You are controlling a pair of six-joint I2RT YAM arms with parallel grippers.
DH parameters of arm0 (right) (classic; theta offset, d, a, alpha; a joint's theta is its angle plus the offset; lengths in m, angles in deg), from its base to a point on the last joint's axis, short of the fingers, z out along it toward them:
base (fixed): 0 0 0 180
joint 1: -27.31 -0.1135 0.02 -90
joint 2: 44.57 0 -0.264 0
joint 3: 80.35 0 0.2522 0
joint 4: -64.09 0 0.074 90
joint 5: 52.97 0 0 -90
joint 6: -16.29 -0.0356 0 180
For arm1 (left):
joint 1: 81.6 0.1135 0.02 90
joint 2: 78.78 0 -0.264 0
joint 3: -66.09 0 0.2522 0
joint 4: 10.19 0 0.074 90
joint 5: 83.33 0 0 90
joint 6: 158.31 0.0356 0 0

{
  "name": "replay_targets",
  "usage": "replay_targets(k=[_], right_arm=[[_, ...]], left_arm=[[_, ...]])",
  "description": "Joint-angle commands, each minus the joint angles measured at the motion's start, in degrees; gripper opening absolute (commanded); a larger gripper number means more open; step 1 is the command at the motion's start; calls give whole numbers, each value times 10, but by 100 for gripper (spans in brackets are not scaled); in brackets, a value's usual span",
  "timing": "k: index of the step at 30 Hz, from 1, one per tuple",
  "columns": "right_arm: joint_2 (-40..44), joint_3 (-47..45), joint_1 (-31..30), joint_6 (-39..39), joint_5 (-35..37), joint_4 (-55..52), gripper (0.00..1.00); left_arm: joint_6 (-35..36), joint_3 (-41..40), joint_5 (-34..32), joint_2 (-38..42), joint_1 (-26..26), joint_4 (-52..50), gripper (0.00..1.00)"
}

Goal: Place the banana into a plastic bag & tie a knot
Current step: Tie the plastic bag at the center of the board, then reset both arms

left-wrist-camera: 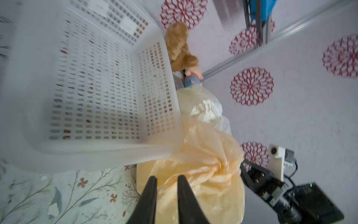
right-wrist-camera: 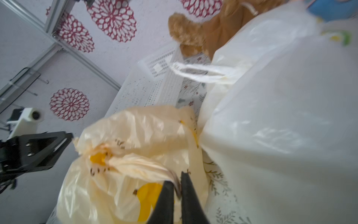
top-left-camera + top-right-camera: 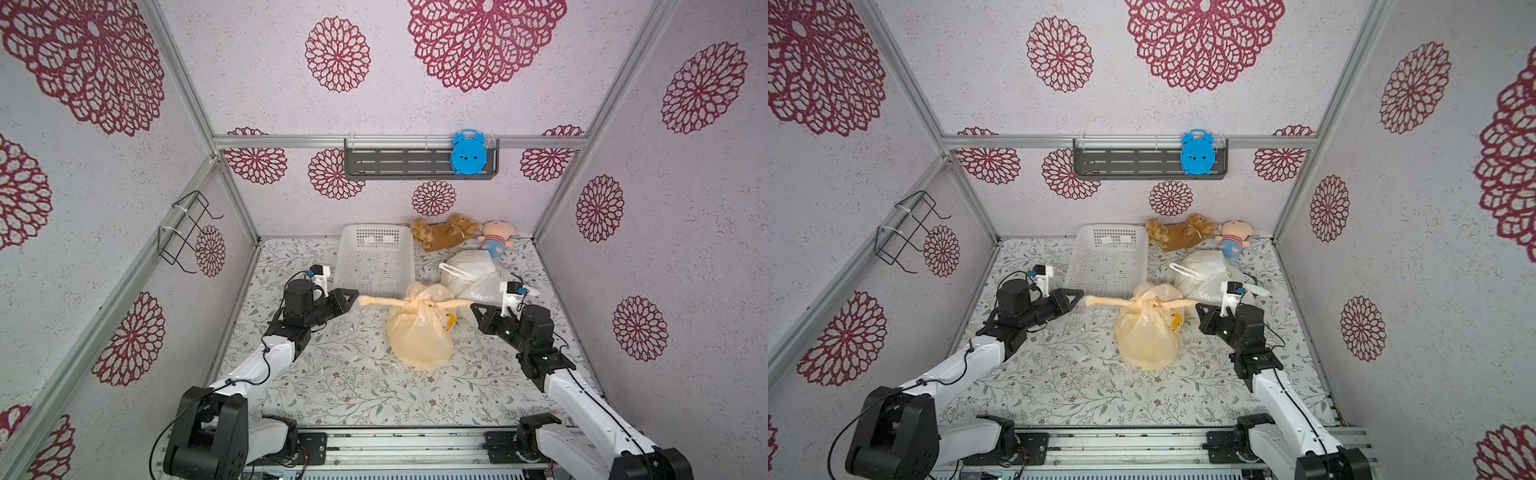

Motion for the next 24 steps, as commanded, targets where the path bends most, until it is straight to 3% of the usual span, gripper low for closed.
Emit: replay_targets(k=[1, 7, 8, 12, 18, 24], right_arm=[[24, 36, 28, 24, 58, -19, 35], [88, 79, 27, 58, 96, -105, 79], [100, 87, 27, 66, 105, -121, 98], [147, 109, 27, 90, 143, -172, 99], [217, 118, 27, 112, 222, -220, 99], [286, 59, 27, 129, 254, -186, 99]], left_arm=[[24, 23, -96, 34, 27, -55, 43], [55, 54, -148, 109, 24, -152, 68], [62, 58, -163, 126, 24, -171, 73], [86, 66, -229, 195, 21, -234, 98], [108, 37, -329, 304, 18, -270, 97], [121, -28, -412, 374, 14, -252, 97]])
